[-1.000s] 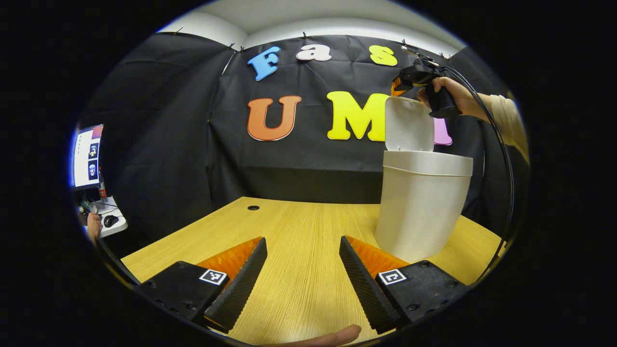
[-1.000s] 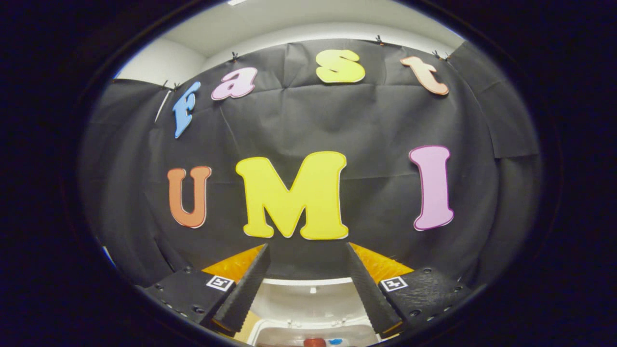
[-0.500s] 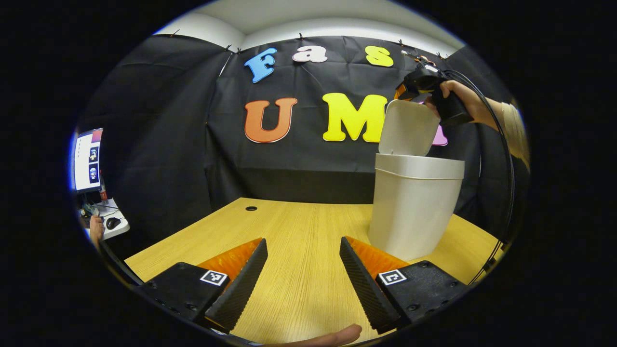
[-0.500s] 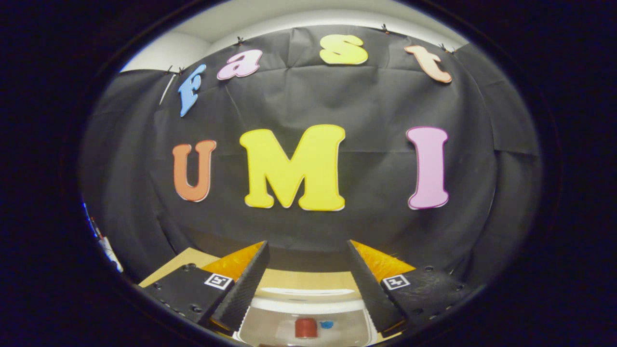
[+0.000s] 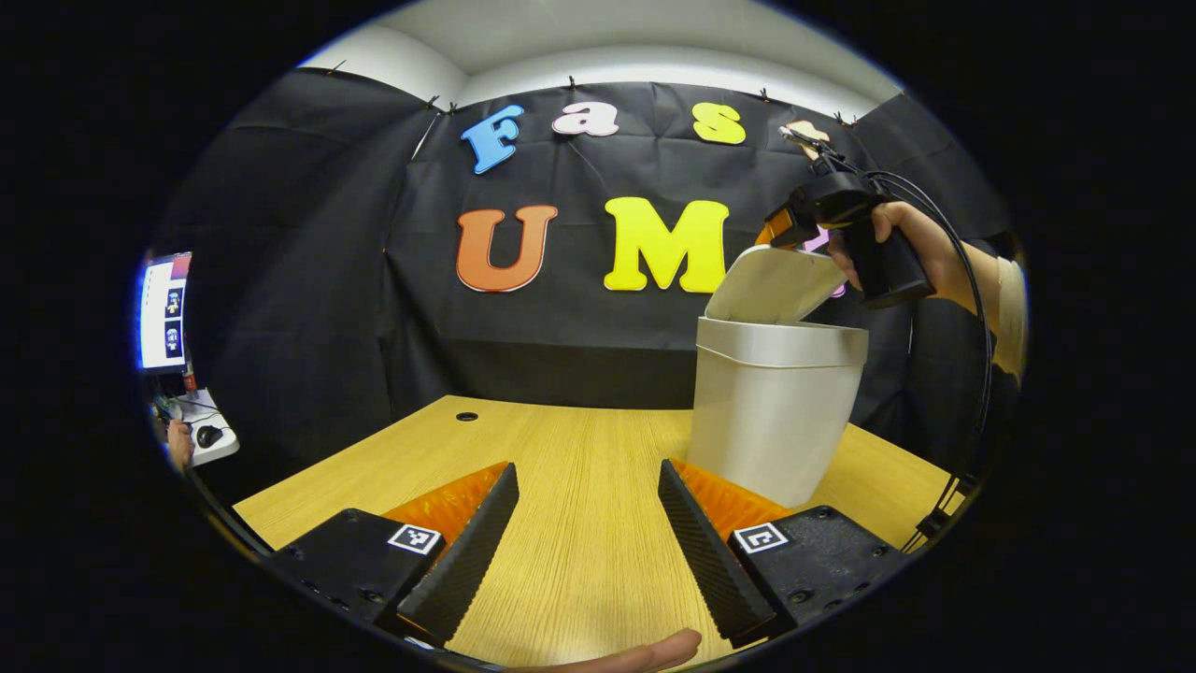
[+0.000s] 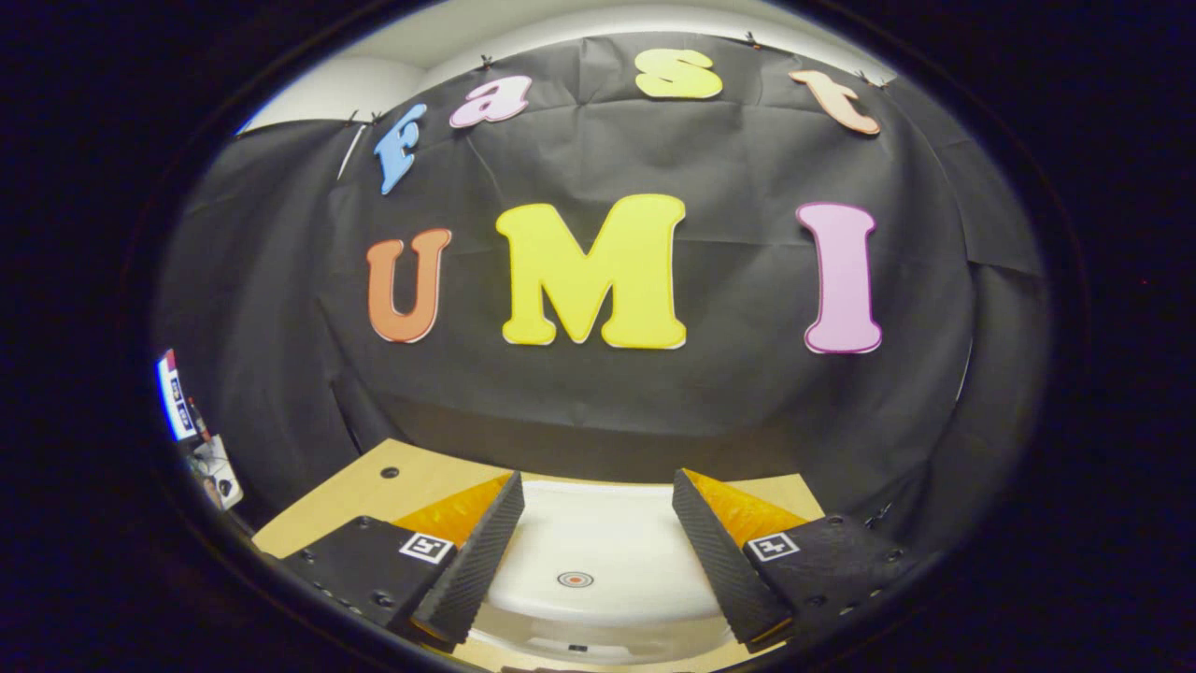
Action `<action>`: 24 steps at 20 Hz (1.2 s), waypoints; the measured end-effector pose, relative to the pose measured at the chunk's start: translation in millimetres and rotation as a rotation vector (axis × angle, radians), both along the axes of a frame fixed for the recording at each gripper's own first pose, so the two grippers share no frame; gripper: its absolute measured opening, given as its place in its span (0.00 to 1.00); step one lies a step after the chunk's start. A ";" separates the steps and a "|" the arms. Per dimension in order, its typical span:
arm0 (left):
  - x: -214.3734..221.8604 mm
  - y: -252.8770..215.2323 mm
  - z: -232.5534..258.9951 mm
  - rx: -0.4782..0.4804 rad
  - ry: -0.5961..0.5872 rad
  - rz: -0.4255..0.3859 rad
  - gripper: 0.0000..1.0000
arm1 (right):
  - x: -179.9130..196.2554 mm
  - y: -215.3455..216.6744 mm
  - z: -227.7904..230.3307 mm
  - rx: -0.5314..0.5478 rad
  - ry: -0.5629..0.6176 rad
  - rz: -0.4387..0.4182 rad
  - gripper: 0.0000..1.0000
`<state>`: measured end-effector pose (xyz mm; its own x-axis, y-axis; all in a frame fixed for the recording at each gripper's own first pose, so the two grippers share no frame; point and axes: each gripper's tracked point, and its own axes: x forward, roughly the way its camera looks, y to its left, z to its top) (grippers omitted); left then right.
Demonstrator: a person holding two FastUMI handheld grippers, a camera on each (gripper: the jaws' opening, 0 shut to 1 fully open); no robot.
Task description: Press the lid of the desktop garbage bin to open it, pick up the crumpled paper on the desktop and throw it into the bin, then pick up the pop can on the desktop and drop it into the bin, and finally close the garbage bin lid.
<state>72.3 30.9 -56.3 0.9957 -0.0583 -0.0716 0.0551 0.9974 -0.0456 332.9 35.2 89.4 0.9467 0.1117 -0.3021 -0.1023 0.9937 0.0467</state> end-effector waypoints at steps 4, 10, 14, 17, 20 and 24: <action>1.1 -2.2 -3.0 0.004 0.009 -0.003 0.98 | -7.4 1.7 -28.8 -0.004 0.032 0.014 0.98; -1.6 2.7 2.6 0.000 -0.006 0.002 0.98 | -14.5 3.4 -56.4 -0.024 0.043 -0.009 0.99; -6.4 5.7 7.4 0.002 -0.017 0.000 0.98 | -20.8 2.0 -58.4 0.001 0.006 -0.049 0.99; -8.5 4.1 14.0 -0.003 -0.034 -0.013 0.98 | -22.5 1.6 -59.7 0.007 -0.047 -0.066 0.99; -10.4 5.0 15.4 0.000 -0.039 -0.020 0.97 | -28.7 0.3 -62.4 0.001 -0.052 -0.094 1.00; -7.6 7.5 8.0 -0.007 -0.015 -0.013 0.98 | -33.0 -1.2 -64.1 0.015 -0.091 -0.096 1.00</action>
